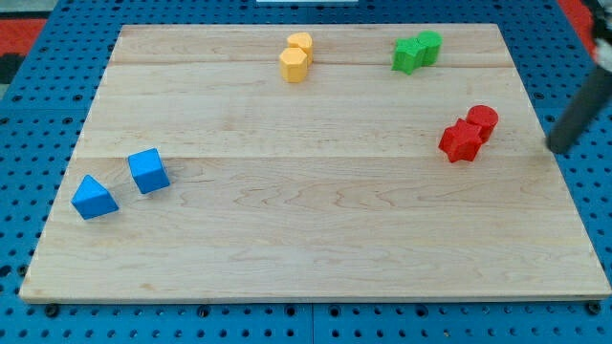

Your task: Push the green blocks towards the right side of the yellow blocks

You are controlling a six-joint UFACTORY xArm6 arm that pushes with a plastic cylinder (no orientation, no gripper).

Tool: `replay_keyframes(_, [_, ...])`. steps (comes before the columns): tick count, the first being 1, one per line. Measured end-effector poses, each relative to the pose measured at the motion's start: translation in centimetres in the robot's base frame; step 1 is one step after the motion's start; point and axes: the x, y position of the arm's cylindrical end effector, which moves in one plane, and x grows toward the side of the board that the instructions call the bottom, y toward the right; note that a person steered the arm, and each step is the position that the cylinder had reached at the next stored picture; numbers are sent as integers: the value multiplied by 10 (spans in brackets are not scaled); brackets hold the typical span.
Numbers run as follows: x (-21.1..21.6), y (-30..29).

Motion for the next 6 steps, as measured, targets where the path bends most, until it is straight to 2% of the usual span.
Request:
replay_keyframes(1, [-62, -17])
replay_keyframes(2, [-119, -86])
replay_keyframes(3, [-123, -70])
replay_keyframes(4, [-162, -52])
replay_keyframes(5, [-178, -106])
replay_keyframes(6, [-173, -155])
